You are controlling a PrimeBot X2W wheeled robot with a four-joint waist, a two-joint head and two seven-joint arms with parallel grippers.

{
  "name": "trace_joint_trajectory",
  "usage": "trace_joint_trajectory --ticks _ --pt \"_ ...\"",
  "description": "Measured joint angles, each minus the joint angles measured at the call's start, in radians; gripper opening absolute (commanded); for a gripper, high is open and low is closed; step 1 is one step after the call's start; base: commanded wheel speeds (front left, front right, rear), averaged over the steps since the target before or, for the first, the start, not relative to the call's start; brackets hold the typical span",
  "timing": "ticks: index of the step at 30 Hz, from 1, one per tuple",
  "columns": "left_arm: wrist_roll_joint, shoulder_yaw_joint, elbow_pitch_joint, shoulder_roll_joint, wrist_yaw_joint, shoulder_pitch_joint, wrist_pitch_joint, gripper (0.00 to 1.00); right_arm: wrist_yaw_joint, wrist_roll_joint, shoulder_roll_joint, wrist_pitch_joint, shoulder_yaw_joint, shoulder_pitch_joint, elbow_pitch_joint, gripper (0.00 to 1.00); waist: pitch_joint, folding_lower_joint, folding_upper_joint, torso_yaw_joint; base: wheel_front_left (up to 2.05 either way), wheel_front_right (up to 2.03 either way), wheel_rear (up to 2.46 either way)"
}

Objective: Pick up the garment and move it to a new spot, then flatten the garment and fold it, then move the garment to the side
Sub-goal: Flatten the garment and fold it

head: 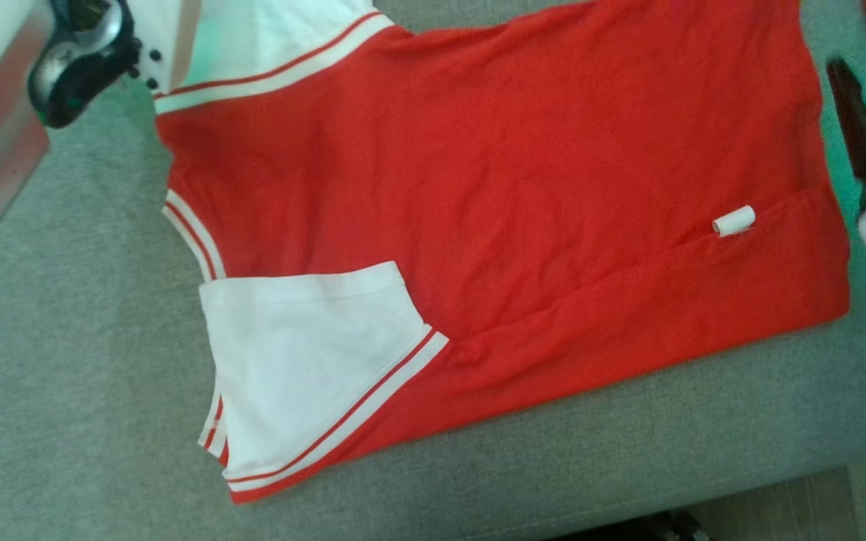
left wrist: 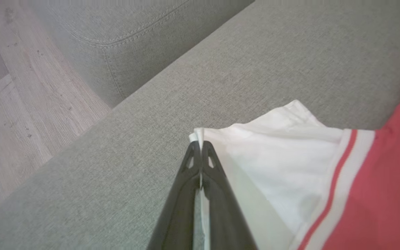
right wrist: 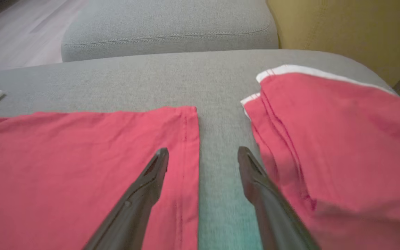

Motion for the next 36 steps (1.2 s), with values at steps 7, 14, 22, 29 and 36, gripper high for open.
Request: trace_joint_trajectory --ticks 7,14,22,29,36 --pt "-0.001 -0.030 -0.051 -0.014 0.000 -0.002 -0.007 0.00 0.000 -0.105 0.022 0.219 0.060 -0.240 0.168 1.00 -0.033 0.0000 0.0000 0.032 0.00 0.00 0.00" --pt "-0.001 -0.044 -0.100 -0.017 0.000 -0.003 -0.007 0.00 0.000 -0.149 0.051 0.272 0.091 -0.338 0.328 1.00 -0.036 0.0000 0.0000 0.073 0.00 0.00 0.00" --pt "-0.001 -0.053 -0.128 -0.016 0.000 -0.004 -0.007 0.00 0.000 -0.139 0.054 0.259 0.126 -0.391 0.419 1.00 -0.038 0.0000 0.0000 0.093 0.00 0.00 0.00" --pt "0.001 -0.054 -0.134 -0.016 0.000 -0.004 -0.007 0.00 0.000 -0.123 0.053 0.247 0.152 -0.431 0.466 0.71 -0.030 0.0000 0.0000 0.108 0.00 0.00 0.00" --pt "0.006 -0.054 -0.138 -0.016 0.000 -0.004 -0.007 0.00 0.000 -0.107 0.049 0.235 0.168 -0.470 0.523 0.30 -0.026 0.0000 0.0000 0.119 0.00 0.00 0.00"
